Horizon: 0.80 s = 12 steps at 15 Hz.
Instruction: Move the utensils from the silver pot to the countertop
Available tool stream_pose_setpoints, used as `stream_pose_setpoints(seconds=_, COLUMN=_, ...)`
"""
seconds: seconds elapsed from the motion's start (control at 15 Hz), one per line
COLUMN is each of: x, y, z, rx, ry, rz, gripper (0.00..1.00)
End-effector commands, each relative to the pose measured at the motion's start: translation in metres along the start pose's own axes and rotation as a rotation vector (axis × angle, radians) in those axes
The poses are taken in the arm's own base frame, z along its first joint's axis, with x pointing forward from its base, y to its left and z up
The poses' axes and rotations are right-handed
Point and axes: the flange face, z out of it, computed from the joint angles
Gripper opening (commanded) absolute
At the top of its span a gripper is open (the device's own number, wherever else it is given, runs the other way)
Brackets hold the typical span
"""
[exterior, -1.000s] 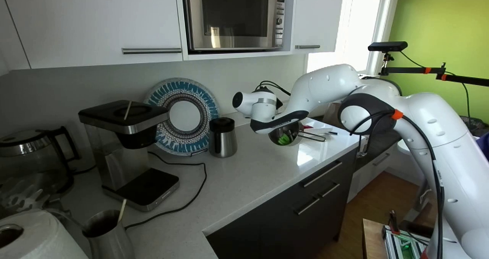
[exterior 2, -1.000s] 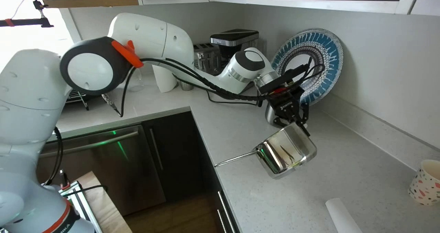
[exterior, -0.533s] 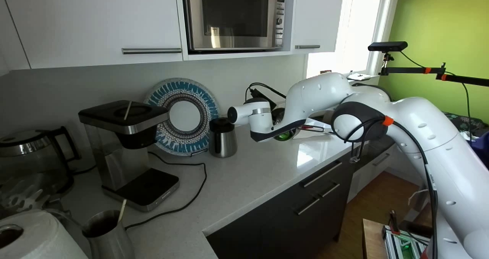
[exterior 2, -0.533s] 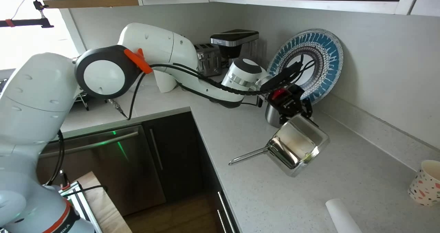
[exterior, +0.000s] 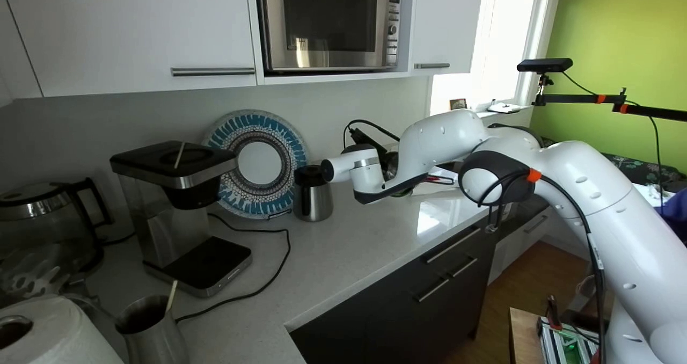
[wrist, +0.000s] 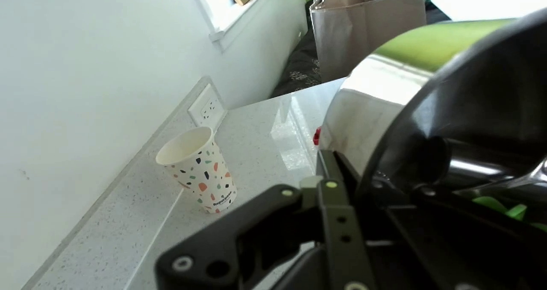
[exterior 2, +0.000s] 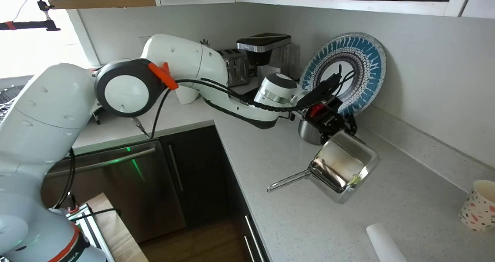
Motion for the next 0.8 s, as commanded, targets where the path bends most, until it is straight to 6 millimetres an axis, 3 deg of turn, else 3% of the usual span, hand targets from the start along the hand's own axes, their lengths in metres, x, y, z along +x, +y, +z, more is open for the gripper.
stream_pose_setpoints(seconds=0.0, x=0.010, y=0.000, z=0.008, rx=-0.055, ry=-0.031, rz=0.019, gripper=0.01)
stream_pose_setpoints(seconds=0.27, x=0.030, y=0.000, z=0.012, rx=-0.136, ry=-0.005, rz=0.012, gripper=0.01)
stream_pose_setpoints(seconds=0.73, x=0.028, y=0.007, z=0.030, rx=-0.308, ry=-0.207, rz=-0.105, gripper=0.01)
